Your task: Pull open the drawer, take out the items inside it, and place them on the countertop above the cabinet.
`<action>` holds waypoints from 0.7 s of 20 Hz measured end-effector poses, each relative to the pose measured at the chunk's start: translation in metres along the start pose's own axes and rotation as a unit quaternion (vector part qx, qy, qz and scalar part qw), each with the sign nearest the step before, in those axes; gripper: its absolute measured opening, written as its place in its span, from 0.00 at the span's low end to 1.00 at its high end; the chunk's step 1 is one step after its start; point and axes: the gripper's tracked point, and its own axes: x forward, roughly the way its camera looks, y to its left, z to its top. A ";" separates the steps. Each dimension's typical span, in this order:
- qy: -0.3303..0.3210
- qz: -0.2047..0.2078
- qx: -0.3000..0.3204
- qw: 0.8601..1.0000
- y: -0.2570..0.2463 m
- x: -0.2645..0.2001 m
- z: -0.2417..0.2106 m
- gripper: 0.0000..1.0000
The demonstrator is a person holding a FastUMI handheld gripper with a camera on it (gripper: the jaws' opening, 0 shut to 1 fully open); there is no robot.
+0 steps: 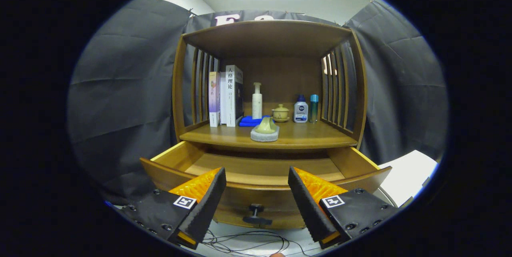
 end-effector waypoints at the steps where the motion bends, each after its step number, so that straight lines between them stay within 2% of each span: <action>1: 0.000 0.000 0.000 1.000 0.002 -0.002 -0.005 0.98; 7: 0.043 -0.002 0.013 0.999 0.001 0.002 -0.043 0.98; 14: 0.062 -0.005 0.013 0.998 0.007 0.016 -0.058 0.98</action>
